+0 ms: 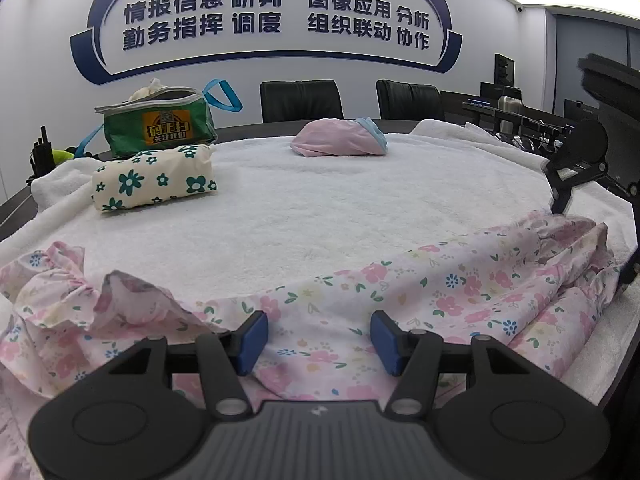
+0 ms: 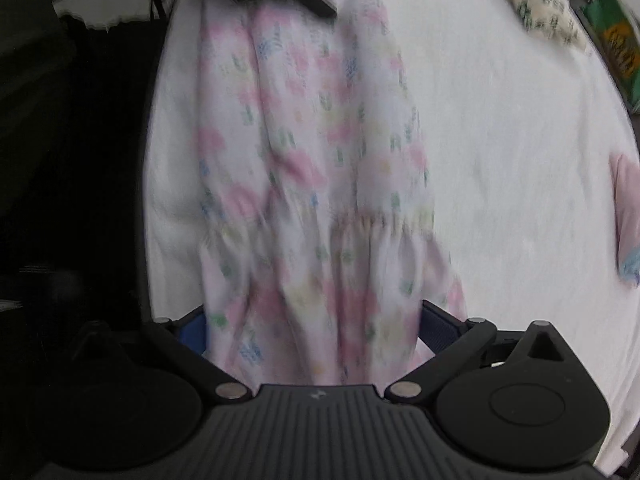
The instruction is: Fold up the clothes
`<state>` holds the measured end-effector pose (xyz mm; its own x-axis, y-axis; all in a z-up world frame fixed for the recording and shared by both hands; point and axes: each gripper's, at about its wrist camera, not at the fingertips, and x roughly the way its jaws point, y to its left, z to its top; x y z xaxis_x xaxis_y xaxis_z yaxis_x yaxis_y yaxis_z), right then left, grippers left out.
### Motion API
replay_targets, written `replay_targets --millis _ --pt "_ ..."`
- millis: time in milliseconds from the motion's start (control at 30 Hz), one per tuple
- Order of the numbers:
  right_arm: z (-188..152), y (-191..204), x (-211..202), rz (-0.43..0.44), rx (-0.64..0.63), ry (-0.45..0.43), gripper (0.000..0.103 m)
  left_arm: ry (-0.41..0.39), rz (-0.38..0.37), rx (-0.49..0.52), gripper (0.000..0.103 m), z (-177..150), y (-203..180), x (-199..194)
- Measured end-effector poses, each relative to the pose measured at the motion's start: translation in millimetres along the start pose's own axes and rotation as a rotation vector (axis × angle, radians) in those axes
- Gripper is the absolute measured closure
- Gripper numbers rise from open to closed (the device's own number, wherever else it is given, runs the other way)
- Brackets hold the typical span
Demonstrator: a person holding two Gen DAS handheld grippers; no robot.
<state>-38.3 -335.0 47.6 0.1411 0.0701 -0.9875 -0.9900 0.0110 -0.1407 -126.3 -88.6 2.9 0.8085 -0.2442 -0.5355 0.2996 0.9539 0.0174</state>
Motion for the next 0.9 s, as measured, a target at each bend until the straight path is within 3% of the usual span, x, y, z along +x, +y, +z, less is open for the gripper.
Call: replay_targets --millis 67,100,133,167,333,500,600,633,667,733,800,900 --pt "-9 -12 -4 0.063 0.076 -0.027 0.042 0.000 0.000 0.000 0.047 0 0 0" --pt "-14 -16 -7 0.071 0.112 -0.040 0.051 0.000 0.000 0.000 0.047 0 0 0" --pt "-18 -18 -10 0.062 0.124 -0.049 0.066 0.001 0.000 0.000 0.047 0 0 0" --pt "-21 -17 -12 0.055 0.129 -0.048 0.072 0.001 -0.001 0.000 0.047 0 0 0" --pt "-34 -14 -13 0.054 0.170 -0.021 0.081 0.001 -0.001 0.000 0.047 1 0 0" --pt "-46 -7 -26 0.038 0.199 -0.005 0.080 0.002 -0.002 -0.001 0.047 1 -1 0" --pt "-49 -5 -49 0.026 0.218 -0.092 0.079 0.001 0.000 -0.001 0.047 1 -1 0" --pt "-48 -6 -53 0.012 0.218 -0.128 0.074 0.001 0.000 0.000 0.047 1 -1 0" --pt "-47 -7 -57 -0.003 0.217 -0.163 0.057 0.001 0.000 0.000 0.047 1 -1 0" --pt "-44 -10 -65 -0.033 0.216 -0.234 0.038 0.000 0.001 0.000 0.047 0 -1 0" --pt "-42 -12 -73 -0.063 0.214 -0.305 0.039 0.000 0.001 0.000 0.047 0 -1 0" --pt "-34 -24 -74 0.007 0.229 -0.430 0.046 0.001 0.000 0.001 0.047 1 -1 -1"
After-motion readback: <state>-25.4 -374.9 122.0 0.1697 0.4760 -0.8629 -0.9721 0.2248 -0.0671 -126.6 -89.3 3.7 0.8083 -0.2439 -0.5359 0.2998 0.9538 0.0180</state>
